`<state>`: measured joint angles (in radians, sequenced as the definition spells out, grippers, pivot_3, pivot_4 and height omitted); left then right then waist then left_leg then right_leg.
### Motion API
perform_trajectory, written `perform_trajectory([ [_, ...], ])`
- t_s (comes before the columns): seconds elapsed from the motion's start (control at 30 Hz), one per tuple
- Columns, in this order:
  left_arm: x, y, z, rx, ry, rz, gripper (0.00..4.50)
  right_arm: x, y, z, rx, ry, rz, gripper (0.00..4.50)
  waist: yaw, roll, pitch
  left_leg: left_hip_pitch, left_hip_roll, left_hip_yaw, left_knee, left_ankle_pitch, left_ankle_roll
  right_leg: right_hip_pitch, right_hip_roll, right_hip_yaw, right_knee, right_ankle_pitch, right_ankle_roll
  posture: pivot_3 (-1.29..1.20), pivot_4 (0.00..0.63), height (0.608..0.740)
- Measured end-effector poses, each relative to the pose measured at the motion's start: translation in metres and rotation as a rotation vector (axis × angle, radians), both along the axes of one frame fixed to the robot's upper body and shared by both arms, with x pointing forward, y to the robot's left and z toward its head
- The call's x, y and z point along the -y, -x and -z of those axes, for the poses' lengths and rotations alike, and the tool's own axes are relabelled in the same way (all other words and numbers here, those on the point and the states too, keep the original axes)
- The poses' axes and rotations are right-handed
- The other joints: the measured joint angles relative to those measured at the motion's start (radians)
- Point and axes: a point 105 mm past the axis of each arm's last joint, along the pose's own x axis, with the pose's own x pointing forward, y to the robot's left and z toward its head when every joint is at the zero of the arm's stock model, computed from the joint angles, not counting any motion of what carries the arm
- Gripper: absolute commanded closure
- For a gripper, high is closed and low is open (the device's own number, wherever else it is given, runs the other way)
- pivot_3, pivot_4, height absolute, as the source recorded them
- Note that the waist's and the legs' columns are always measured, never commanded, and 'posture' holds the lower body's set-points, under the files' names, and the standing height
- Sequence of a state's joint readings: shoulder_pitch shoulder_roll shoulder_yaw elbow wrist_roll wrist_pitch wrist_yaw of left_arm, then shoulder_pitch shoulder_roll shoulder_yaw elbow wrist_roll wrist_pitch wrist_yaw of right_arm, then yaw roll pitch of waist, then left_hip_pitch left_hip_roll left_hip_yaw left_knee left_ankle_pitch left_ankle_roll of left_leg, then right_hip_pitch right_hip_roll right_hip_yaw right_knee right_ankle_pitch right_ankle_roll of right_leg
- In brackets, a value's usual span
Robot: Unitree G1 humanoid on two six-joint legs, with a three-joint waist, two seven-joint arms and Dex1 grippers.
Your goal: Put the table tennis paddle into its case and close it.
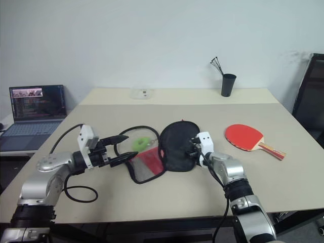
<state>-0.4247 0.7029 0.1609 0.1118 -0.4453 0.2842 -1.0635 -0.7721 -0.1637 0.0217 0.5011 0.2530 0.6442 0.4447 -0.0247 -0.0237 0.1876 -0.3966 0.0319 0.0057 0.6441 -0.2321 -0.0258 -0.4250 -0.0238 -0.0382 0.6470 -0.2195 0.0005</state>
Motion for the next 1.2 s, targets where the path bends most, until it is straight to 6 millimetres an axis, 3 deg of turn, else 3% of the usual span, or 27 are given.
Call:
perform_trajectory([
  [0.23,0.003,0.001,0.001,-0.002,0.0,0.015,0.0,0.014,-0.012,-0.011,0.005,-0.06,0.126,4.48,0.0,0.0,0.0,0.0,0.0,0.0,0.0,0.0,0.0,0.0,0.0,0.0,0.0,0.0,0.0,0.0,0.15,0.74],
  [0.47,0.014,0.0,0.002,-0.006,0.002,0.058,0.0,0.045,-0.015,-0.011,-0.053,-0.103,0.312,4.48,0.0,0.0,0.0,-0.001,0.0,0.0,0.0,0.0,0.0,0.0,0.0,0.0,0.0,0.0,0.0,0.0,0.15,0.74],
  [0.8,0.026,-0.003,0.0,-0.011,-0.01,0.133,0.0,0.079,0.012,-0.007,-0.111,-0.084,0.412,4.48,0.0,0.0,0.0,-0.001,0.0,-0.001,0.0,0.0,0.0,0.0,0.0,0.0,0.0,0.0,0.0,0.0,0.15,0.74],
  [1.2,0.04,-0.003,0.004,-0.024,0.002,0.181,0.0,0.085,0.015,-0.006,-0.13,-0.06,0.372,4.48,-0.003,0.0,0.0,-0.001,0.0,0.0,0.0,0.0,0.0,0.0,0.0,0.0,-0.001,0.0,0.0,0.0,0.15,0.74],
])
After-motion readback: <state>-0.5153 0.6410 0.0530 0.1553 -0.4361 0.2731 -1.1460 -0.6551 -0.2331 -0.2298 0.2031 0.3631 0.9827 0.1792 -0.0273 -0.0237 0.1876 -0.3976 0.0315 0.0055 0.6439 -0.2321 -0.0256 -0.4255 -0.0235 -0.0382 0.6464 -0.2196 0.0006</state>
